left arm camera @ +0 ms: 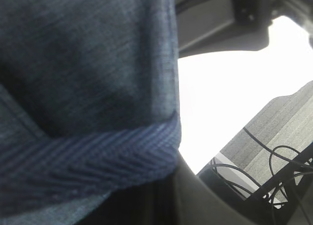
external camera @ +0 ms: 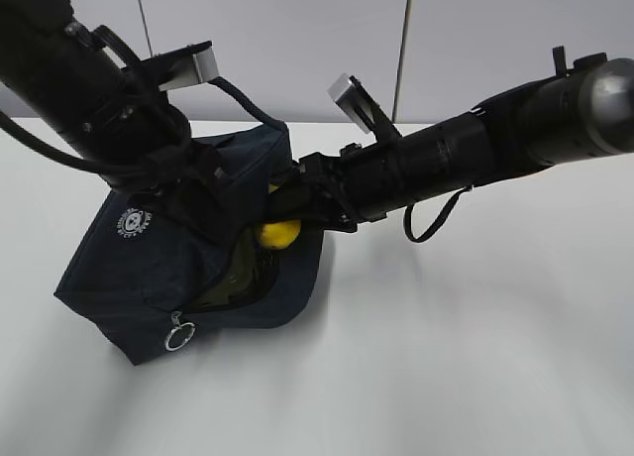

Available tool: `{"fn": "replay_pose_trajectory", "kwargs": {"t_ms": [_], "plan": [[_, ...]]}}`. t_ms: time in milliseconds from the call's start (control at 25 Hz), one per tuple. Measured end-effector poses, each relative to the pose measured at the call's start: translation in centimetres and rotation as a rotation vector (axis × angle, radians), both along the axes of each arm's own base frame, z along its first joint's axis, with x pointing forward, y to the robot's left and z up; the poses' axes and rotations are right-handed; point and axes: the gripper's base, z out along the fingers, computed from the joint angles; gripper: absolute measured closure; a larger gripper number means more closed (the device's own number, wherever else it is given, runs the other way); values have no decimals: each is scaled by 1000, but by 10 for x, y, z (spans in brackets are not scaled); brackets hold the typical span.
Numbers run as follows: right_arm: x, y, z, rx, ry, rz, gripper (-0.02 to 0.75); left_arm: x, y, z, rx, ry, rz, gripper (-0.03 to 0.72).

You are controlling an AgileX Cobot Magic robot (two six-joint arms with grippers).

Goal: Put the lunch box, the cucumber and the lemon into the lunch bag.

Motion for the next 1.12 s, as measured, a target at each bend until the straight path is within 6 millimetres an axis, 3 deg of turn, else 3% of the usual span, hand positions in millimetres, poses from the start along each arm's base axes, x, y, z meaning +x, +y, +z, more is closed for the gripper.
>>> {"fn": "replay_pose_trajectory", "kwargs": {"t_ms": [120,400,760,920,1120], "plan": [[1,3,-9,12,20,-5,429,0,0,0,0,2,-1,697],[2,4,-15,19,31,-3,314,-1,0,0,1,7,-4,697],[1,3,-14,32,29,13,294,-1,0,0,0,8,-3,697],[4,-6,-13,46,34,3,294,-1,0,0,-1,8,-3,697],[14,-34,-11,79,62,-47,294,-1,0,0,-2,9,-3,697]]}}
